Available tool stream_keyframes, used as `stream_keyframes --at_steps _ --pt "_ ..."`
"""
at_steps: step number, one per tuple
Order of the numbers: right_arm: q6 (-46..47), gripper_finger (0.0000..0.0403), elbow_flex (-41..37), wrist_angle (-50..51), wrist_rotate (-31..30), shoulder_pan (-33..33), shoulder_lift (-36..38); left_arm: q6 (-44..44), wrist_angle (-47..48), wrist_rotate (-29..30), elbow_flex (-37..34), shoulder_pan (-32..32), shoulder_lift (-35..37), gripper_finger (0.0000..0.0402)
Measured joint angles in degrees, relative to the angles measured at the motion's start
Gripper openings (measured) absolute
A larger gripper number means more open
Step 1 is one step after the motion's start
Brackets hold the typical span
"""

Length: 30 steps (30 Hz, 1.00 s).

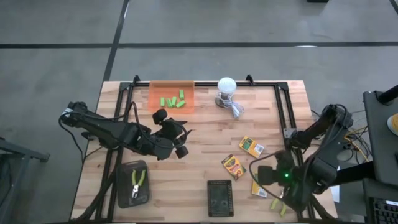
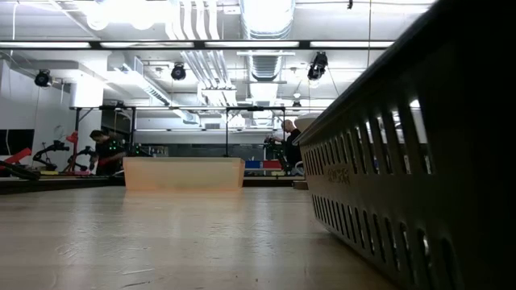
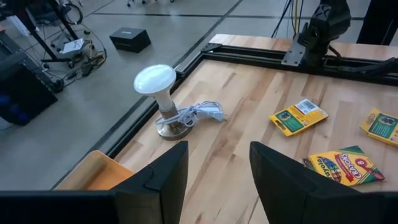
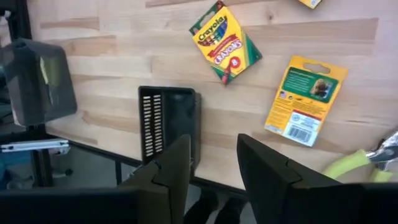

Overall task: Pick & Place School Supplies
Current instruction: Put the green hole puncher into the left black bin

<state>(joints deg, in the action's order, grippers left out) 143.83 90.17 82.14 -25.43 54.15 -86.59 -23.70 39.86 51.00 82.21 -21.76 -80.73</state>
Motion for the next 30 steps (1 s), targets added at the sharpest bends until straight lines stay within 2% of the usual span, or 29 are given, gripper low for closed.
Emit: stream_keyframes --at_steps 5,11,13,20,23,25,30 --pt "-2.43 0.0128 2.06 -0.05 0.49 0.24 -2.65 0.01 0.00 0.04 -0.02 0.00 0.00 0.0177" --pt "-23.84 0.0121 2.38 -2.29 -0.02 0.66 -6.44 1.64 0.00 0.55 -0.02 0.00 0.00 0.0177" --pt "-27.94 0.0121 2.38 -3.95 -0.04 0.61 -7.93 1.98 0.00 0.55 -0.02 0.00 0.00 0.0177" --pt "-31.42 0.0127 2.36 -12.94 0.55 0.61 -13.39 2.12 0.00 0.74 -0.02 0.02 0.00 0.0177" --pt "-34.81 0.0130 2.36 -15.61 4.86 0.59 -15.13 2.14 0.00 0.74 -0.02 0.04 0.00 0.0177" --pt "-36.78 0.0130 2.36 -15.88 9.89 0.55 -16.17 2.18 -0.01 0.76 -0.02 0.11 0.00 0.0177" --pt "-34.45 0.0121 2.31 -14.05 27.55 0.44 -18.74 2.16 -0.02 0.79 -0.02 0.35 0.00 0.0177"
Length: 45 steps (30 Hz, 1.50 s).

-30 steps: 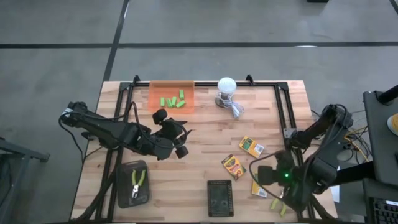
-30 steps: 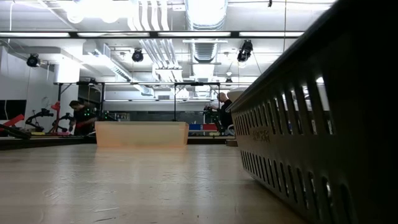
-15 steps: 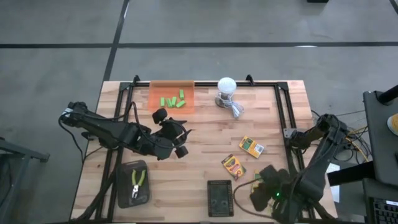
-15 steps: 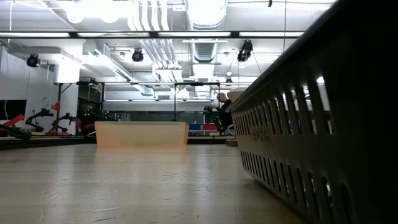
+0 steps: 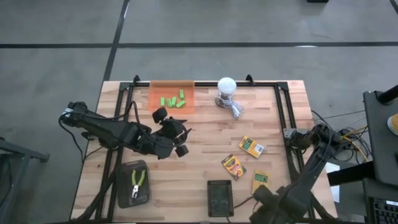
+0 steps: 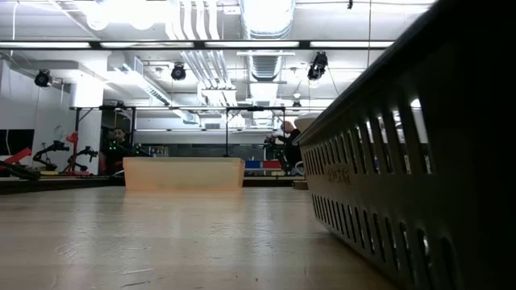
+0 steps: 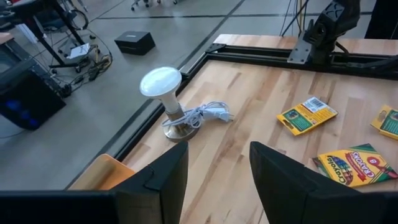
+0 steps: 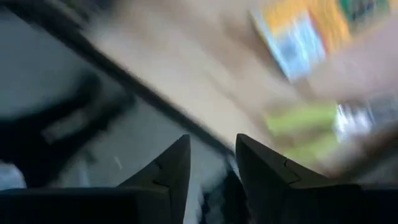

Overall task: Pick & Place School Supplies
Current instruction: Put the green hole puncher into the left black bin

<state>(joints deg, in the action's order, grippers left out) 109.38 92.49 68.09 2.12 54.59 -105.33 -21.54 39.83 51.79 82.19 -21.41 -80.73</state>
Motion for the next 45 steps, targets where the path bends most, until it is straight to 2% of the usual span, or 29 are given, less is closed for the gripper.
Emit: stream_keyframes --at_steps 2,4,8,12,15,27,30,41,45 --pt "0.17 0.0116 0.00 1.18 7.68 0.00 -0.71 -0.02 0.00 0.02 0.00 0.00 0.00 0.0177" --pt "1.87 0.0112 -0.01 2.86 11.53 0.06 -1.39 -0.12 -0.02 0.01 0.00 0.00 0.00 0.0177" --pt "6.42 0.0103 -0.33 4.18 7.97 0.30 -1.65 -1.07 -0.24 0.00 0.00 0.00 0.00 0.0177" --pt "16.81 0.0096 -0.69 8.65 3.25 0.28 -1.65 -1.07 -0.39 -0.02 0.00 0.00 0.00 0.0177" --pt "23.83 0.0091 -0.78 10.98 2.85 0.28 -1.65 -1.10 -0.39 -0.02 0.00 0.00 0.00 0.0177" --pt "25.14 0.0095 -3.52 10.16 7.89 1.21 -1.65 -1.12 -0.39 -0.04 0.00 0.02 0.00 0.0177" --pt "26.05 0.0095 -6.04 7.74 11.04 1.70 -1.65 -1.03 -0.39 -0.04 0.00 0.02 0.00 0.0177" --pt "26.99 0.0095 -16.56 -7.95 11.82 2.00 -1.63 0.10 -0.39 -0.02 -0.02 0.07 -0.02 0.0177" --pt "28.74 0.0095 -19.11 -8.46 16.80 2.03 -1.63 0.37 -0.39 -0.02 -0.04 0.07 -0.02 0.0177"
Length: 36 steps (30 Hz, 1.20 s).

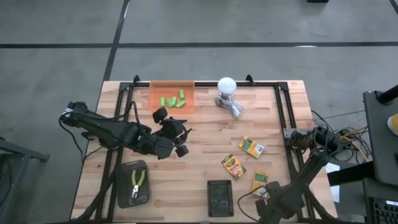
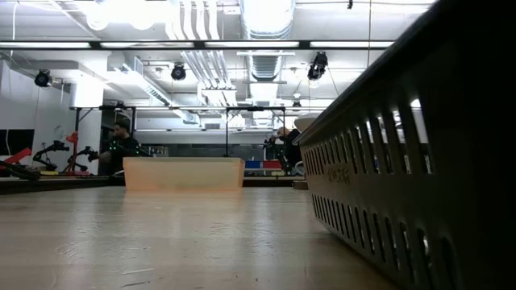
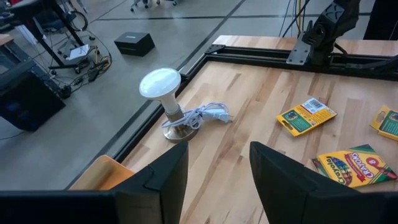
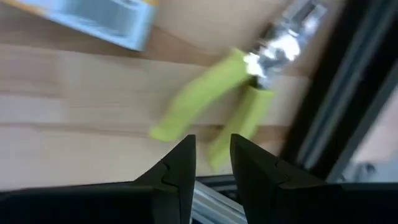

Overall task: Pick & Place School Supplies
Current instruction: Put the green hole puncher into the left black bin

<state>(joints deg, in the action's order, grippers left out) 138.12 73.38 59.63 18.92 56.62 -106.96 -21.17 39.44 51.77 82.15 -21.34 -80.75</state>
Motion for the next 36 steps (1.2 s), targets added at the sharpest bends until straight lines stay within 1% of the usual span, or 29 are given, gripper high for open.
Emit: stream_keyframes --at_steps 3,8,11,17,21,25,26,29,30,36 --pt "1.65 0.0095 -0.83 -0.14 3.33 0.00 0.00 0.02 -0.01 0.00 0.00 0.00 0.00 0.0177" --pt "4.29 0.0095 -1.24 -1.19 3.40 -0.24 0.00 0.02 0.00 0.00 0.00 0.00 0.00 0.0177" --pt "4.25 0.0095 -0.62 -1.80 2.95 -0.52 0.00 0.02 0.00 0.00 0.00 0.00 0.00 0.0177" --pt "-1.55 0.0095 0.14 -2.00 1.65 -0.57 0.00 0.02 -0.02 0.00 0.00 0.00 0.00 0.0177" --pt "-1.87 0.0095 0.14 -2.47 0.20 -0.57 0.00 0.02 -0.02 0.00 0.00 0.00 0.00 0.0177" --pt "-2.07 0.0095 0.09 -3.00 1.84 -1.26 0.00 0.02 -0.02 0.00 0.00 0.00 0.00 0.0177" --pt "-2.11 0.0095 0.07 -2.97 1.43 -1.29 0.00 0.02 -0.02 0.00 0.00 0.02 0.00 0.0177" --pt "-2.42 0.0095 0.08 -3.58 -4.50 -1.27 0.00 0.00 -0.02 0.00 0.00 0.00 0.00 0.0177" --pt "-3.06 0.0095 0.12 -3.80 -5.51 -1.27 0.00 0.00 -0.02 0.00 0.00 0.00 0.00 0.0177" --pt "-8.13 0.0095 0.12 -3.85 -5.77 -1.51 0.00 0.00 -0.02 0.00 0.00 0.02 0.00 0.0177"
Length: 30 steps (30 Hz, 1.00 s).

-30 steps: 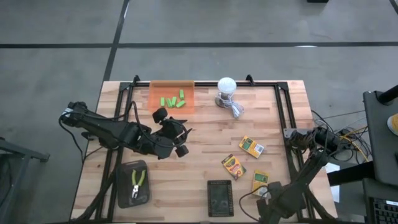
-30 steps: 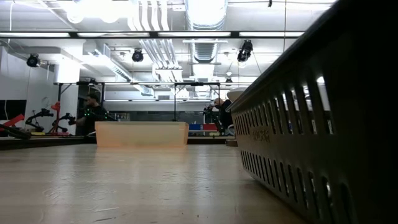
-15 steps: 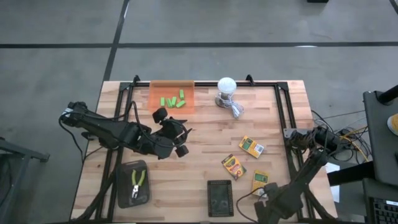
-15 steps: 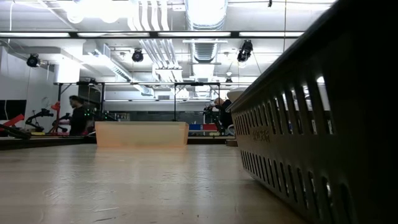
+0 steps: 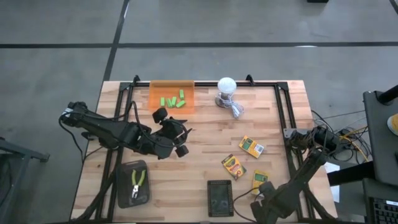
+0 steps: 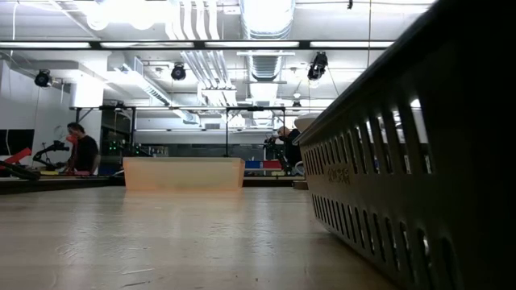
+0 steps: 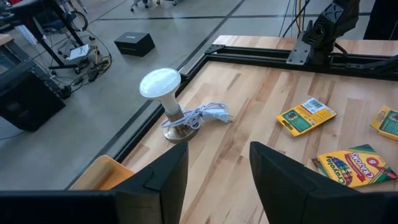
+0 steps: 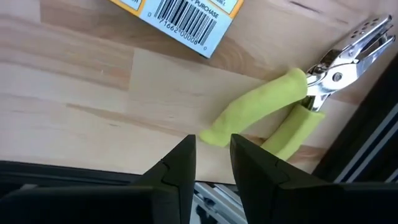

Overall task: Pick & Place School Supplies
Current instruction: Put the green hole puncher into the left black bin

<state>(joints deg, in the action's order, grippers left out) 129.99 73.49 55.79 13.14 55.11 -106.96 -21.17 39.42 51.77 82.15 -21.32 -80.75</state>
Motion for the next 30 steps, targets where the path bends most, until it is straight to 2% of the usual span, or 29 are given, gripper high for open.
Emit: stream_keyframes --at_steps 13,18,25,30 --pt "-2.08 0.0099 -0.09 -0.67 0.65 -0.44 0.02 0.00 0.00 0.00 0.00 0.00 0.00 0.0177" --pt "-2.17 0.0134 -0.11 -0.93 0.72 -0.85 0.02 0.00 0.00 0.00 0.00 0.00 0.00 0.0177" --pt "-5.10 0.0197 -0.11 -3.97 -2.91 -0.79 0.04 0.00 0.00 0.00 0.00 -0.02 0.00 0.0177" --pt "-2.61 0.0216 -0.15 -3.88 -2.84 -0.79 0.04 0.00 0.01 0.00 0.00 -0.02 0.00 0.0177"
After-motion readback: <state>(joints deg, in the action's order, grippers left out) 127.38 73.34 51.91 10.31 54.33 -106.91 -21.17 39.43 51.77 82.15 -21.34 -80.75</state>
